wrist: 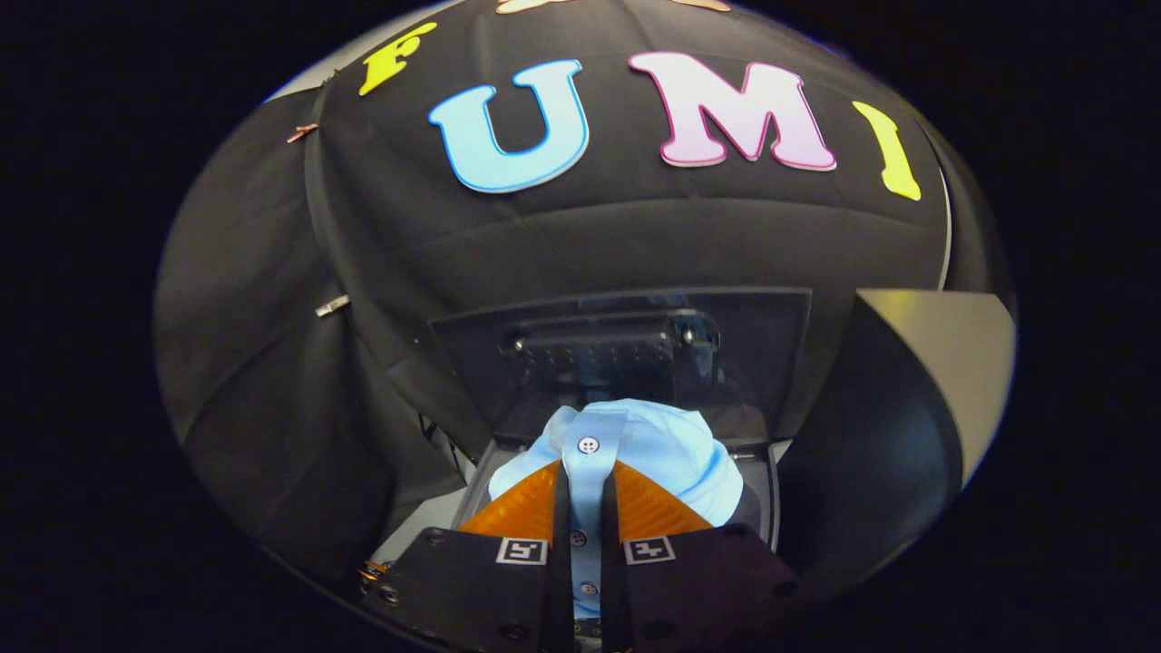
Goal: Put the clothes into the washing machine and then close the washing machine lid.
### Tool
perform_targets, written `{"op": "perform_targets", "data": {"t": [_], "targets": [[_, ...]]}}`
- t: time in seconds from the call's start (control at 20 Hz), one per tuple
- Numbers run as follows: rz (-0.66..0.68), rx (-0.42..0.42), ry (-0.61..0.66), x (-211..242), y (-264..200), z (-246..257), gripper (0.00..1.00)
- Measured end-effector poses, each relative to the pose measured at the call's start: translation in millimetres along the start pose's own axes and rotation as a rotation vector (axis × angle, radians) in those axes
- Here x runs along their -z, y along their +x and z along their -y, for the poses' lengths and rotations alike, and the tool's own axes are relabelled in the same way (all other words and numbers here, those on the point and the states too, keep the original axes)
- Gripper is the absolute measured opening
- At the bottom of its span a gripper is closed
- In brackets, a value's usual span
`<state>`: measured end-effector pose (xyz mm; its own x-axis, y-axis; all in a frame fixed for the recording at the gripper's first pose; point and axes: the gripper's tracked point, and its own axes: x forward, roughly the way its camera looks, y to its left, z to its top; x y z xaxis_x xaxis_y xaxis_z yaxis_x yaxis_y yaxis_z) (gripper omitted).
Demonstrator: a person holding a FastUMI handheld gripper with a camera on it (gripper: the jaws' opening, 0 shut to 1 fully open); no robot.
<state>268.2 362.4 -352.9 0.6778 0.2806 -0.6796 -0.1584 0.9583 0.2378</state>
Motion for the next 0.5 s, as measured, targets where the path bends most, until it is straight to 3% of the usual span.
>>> {"op": "perform_targets", "data": {"t": [0.3, 0.5], "targets": [[-0.11, 0.02, -0.017, 56.8, 45.1, 8.6, 0.18], [-0.086, 0.079, -0.058, 55.0, 51.3, 15.8, 0.89]]}}
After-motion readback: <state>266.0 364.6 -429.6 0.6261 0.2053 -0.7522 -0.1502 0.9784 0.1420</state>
